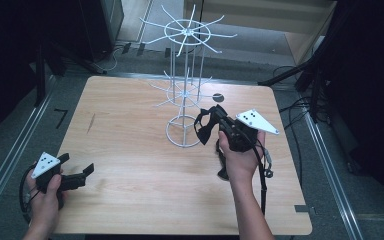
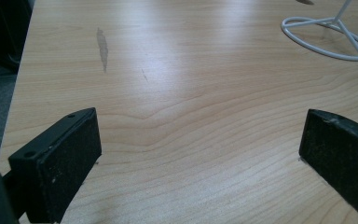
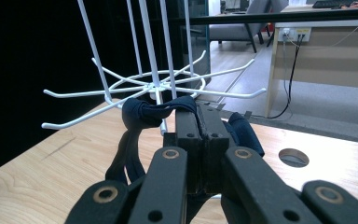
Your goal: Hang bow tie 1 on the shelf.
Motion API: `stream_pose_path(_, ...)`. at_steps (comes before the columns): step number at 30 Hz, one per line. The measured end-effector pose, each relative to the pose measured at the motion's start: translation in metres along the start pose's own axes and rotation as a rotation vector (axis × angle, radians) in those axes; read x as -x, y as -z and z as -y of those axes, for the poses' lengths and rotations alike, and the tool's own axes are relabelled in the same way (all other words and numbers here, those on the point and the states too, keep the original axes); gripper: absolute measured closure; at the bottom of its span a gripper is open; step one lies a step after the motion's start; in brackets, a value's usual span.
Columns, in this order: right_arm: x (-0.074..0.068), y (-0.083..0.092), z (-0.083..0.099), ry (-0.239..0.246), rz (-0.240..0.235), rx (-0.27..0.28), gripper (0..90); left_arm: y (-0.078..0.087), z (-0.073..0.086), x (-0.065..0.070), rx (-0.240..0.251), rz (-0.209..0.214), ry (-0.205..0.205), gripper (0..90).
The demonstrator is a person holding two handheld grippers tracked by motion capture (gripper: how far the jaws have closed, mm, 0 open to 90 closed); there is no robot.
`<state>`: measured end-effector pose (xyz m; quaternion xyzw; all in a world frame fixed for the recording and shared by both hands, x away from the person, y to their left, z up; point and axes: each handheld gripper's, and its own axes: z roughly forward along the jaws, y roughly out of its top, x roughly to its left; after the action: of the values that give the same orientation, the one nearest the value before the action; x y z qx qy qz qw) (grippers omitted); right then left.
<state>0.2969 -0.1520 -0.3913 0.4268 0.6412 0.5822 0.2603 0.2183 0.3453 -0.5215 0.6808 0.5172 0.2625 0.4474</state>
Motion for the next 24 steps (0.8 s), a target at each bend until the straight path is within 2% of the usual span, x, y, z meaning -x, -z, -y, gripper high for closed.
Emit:
stream_pose_path(19,0.004,-0.028,0.007,0.009,0.02,-0.062,89.4,0.0,0.0,0.0,0.004,-0.002,-0.002,0.0)
stream_pose_path(24,0.003,-0.034,0.008,0.01,0.013,-0.064,89.4,0.0,0.0,0.0,0.0,-0.001,-0.004,0.0)
